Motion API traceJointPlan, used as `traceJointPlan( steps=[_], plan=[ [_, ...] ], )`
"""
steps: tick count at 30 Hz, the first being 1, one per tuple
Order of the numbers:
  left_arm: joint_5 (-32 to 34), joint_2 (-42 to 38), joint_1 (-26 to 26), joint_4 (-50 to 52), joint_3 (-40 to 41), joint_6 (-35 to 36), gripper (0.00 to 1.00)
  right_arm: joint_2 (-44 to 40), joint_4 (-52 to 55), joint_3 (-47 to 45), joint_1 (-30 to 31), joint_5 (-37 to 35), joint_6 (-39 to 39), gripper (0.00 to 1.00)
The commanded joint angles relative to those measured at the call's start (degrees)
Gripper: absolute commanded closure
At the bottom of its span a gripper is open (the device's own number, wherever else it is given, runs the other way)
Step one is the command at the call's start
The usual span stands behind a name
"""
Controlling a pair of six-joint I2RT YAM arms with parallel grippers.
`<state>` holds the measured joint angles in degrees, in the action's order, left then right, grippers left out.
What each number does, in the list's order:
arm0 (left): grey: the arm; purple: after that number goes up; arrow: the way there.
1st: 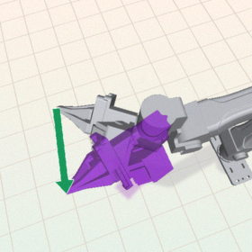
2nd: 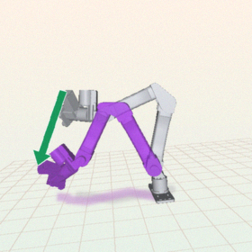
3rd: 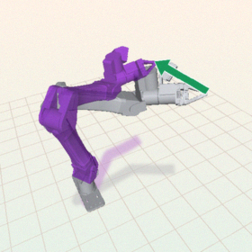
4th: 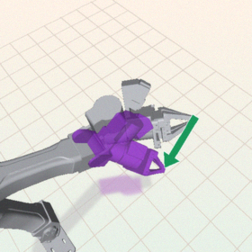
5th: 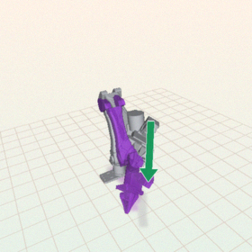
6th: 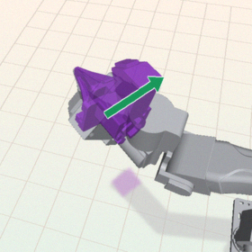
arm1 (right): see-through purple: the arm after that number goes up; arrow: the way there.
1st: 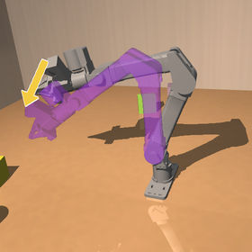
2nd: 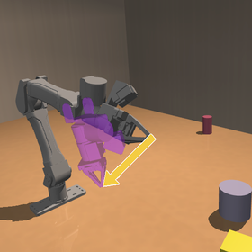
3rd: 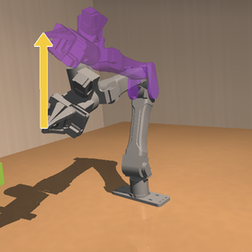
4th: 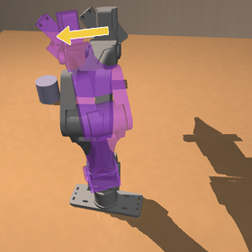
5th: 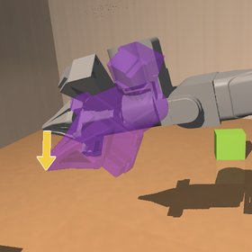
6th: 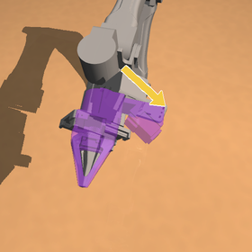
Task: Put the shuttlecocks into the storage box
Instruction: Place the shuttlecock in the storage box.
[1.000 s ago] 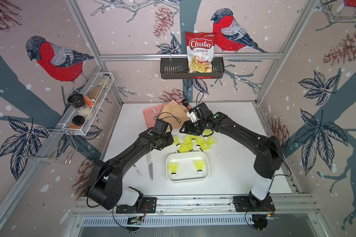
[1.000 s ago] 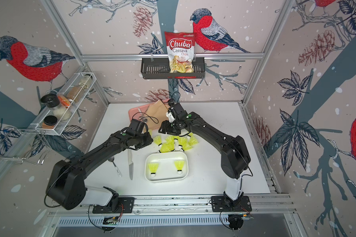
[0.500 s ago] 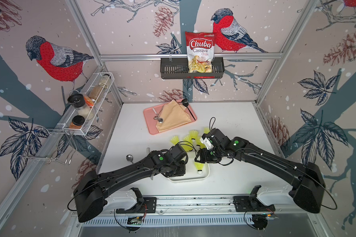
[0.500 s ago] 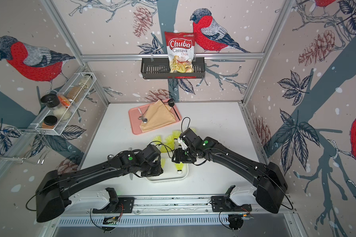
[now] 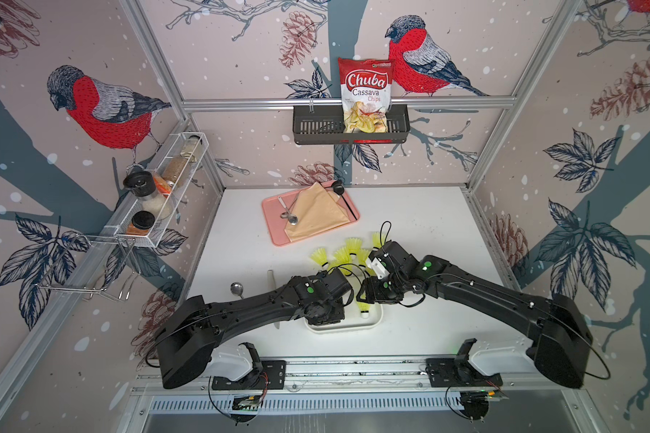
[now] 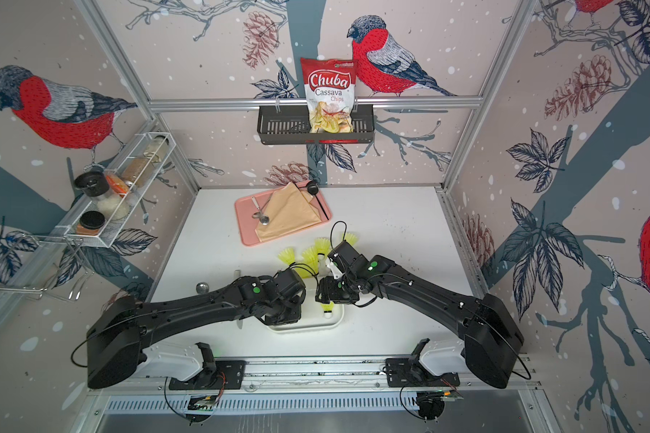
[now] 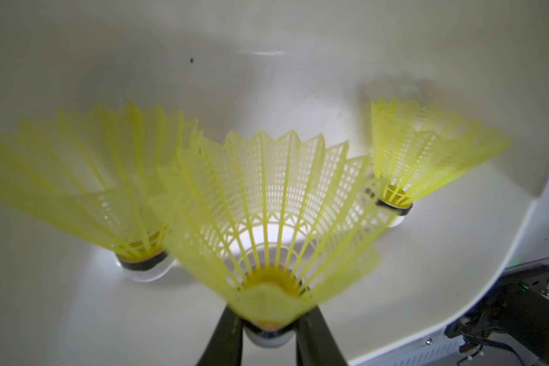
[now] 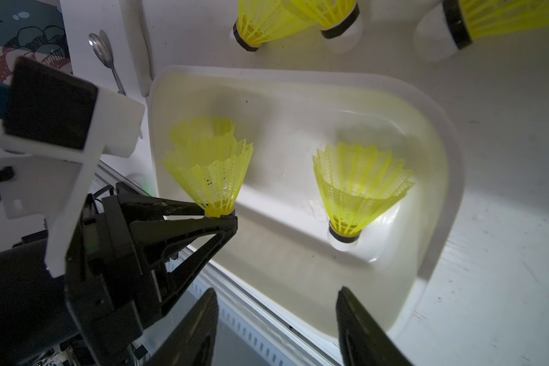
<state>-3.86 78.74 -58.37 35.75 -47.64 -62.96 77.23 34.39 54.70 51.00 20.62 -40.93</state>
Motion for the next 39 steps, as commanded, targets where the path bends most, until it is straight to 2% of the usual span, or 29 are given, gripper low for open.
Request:
traceJointPlan(
  steps=[1, 7, 14, 24, 33, 39],
  plan=[
    [1.9, 1.1, -0.1, -0.5, -0.6, 0.3, 0.92, 0.5, -2.7, -0.4, -0.9, 0.8, -1.4, 0.39],
    [3.2, 3.7, -0.1, -0.5, -1.3, 1.3, 0.92, 1.2, -3.5, -0.2, -3.7, 0.6, -0.9, 0.39],
    [4.5, 6.0, -0.1, 0.5, -2.4, 1.5, 0.91, 2.6, -3.5, 0.8, -4.2, 1.3, -0.1, 0.39],
    [5.1, 7.6, -0.1, 1.9, -3.1, 1.9, 0.75, 3.5, -3.7, 1.4, -4.5, 1.6, 0.0, 0.39],
    [5.2, 8.8, -0.1, 2.2, -3.9, 2.8, 0.65, 3.9, -3.8, 1.6, -4.6, 1.8, 0.0, 0.38],
    [5.4, 8.4, 0.0, 2.4, -3.9, 2.8, 0.63, 3.3, -3.5, 1.5, -4.5, 2.4, -0.1, 0.38]
  ],
)
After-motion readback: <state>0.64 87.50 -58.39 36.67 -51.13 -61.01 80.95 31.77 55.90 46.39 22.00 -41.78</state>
